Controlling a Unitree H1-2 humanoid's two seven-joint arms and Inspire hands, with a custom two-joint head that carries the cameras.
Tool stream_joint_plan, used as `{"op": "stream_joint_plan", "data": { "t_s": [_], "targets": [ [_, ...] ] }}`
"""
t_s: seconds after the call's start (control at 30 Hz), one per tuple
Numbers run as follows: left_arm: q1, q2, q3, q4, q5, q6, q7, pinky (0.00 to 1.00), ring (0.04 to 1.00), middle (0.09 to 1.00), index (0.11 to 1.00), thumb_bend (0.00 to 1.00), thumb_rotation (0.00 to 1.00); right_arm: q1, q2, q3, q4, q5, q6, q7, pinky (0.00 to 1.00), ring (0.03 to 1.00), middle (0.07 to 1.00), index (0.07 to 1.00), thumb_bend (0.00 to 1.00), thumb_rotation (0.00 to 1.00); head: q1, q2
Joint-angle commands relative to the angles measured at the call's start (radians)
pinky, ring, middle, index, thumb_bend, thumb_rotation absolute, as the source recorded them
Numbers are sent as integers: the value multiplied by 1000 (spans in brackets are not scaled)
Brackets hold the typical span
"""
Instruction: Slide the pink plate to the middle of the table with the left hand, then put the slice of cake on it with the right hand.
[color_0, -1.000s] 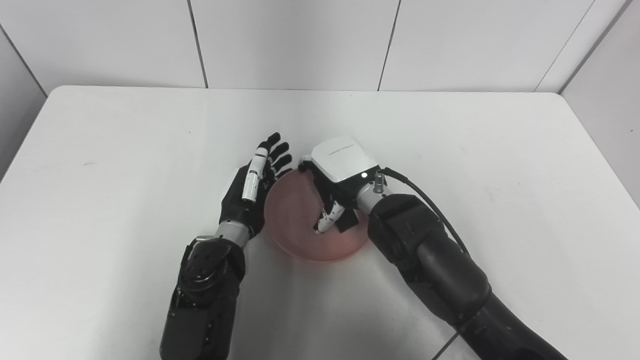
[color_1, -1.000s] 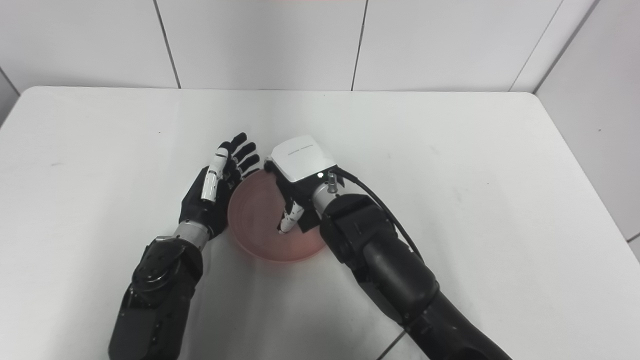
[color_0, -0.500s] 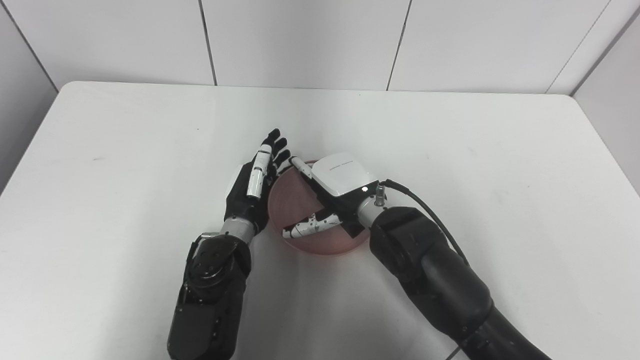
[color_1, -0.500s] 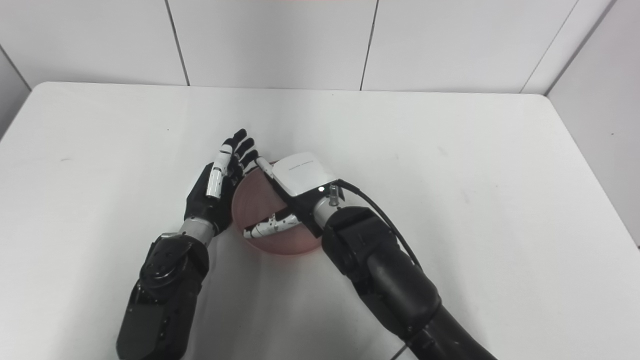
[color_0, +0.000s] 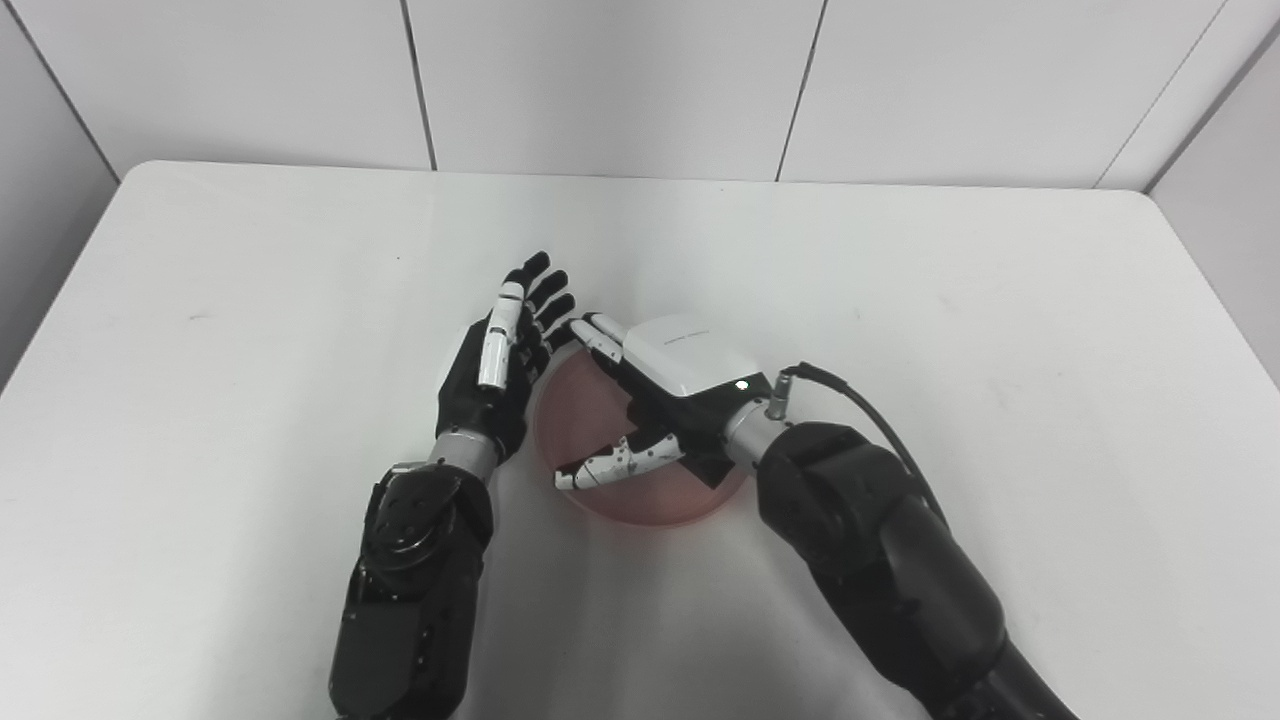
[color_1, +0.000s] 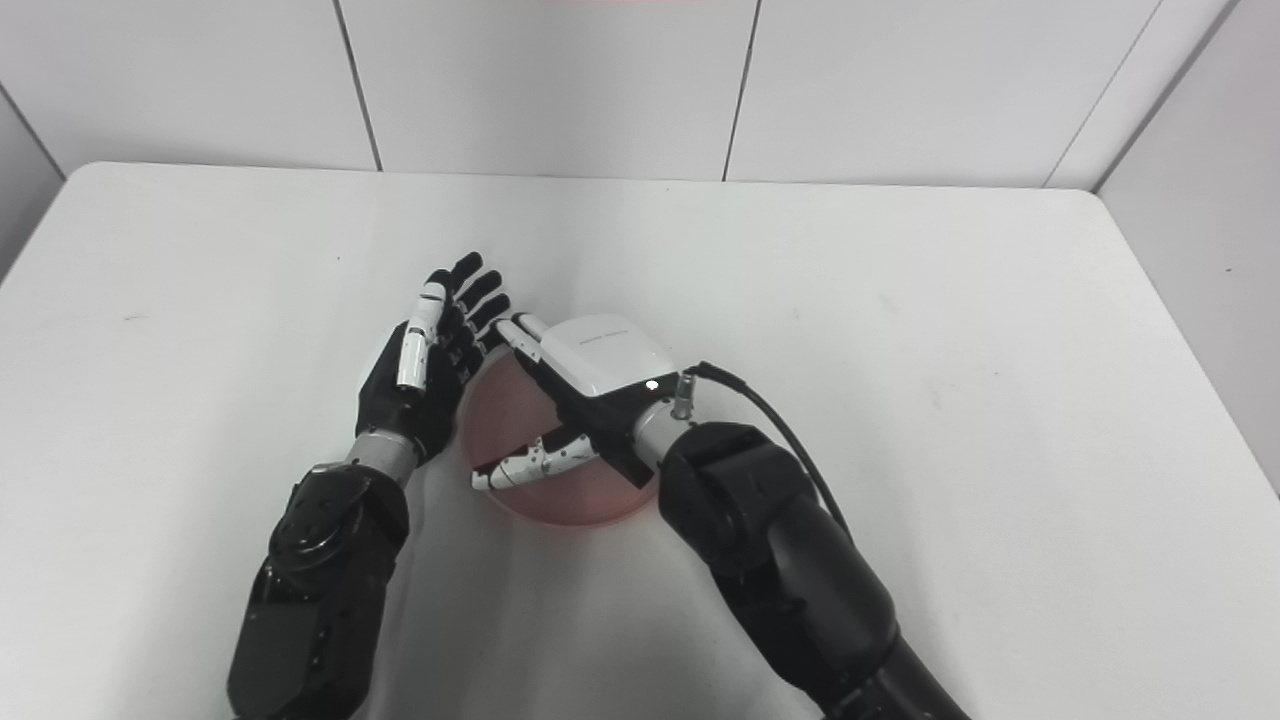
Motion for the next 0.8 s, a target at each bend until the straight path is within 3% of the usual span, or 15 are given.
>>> {"op": "stream_joint_plan", "data": {
  "t_s": [0.0,0.13,0.27,0.47,0.67,0.7,0.77],
  "targets": [
    [28,-9,4,23,-3,12,11,883,909,919,903,346,1000,-38,22,-28,-62,21,-4,-25,691,912,1000,1000,922,898,1,-1],
    [28,3,-14,22,23,22,15,831,900,907,872,359,1000,-45,40,-75,-108,44,-20,-79,705,916,1000,1000,918,932,-1,-6],
    [27,17,-20,44,11,-6,-10,886,926,935,915,360,1000,-65,35,-125,-90,69,-51,-169,698,923,1000,1000,875,957,-5,-11],
    [30,29,-28,61,31,-33,-11,880,906,926,915,377,1000,-77,4,-189,-46,105,-74,-280,724,953,1000,1000,872,999,-10,-16],
    [39,46,-36,64,42,-66,-24,891,909,925,923,376,1000,-48,22,-288,-28,230,-96,-420,564,861,1000,1000,856,1000,-20,-28],
    [43,49,-39,60,46,-76,-25,891,909,926,924,380,1000,-38,27,-311,-20,280,-113,-450,590,872,1000,1000,840,1000,-21,-29],
    [55,54,-48,48,58,-102,-26,888,907,923,918,372,1000,-16,37,-352,4,369,-148,-500,800,956,1000,1000,770,1000,-23,-32]
  ]
}}
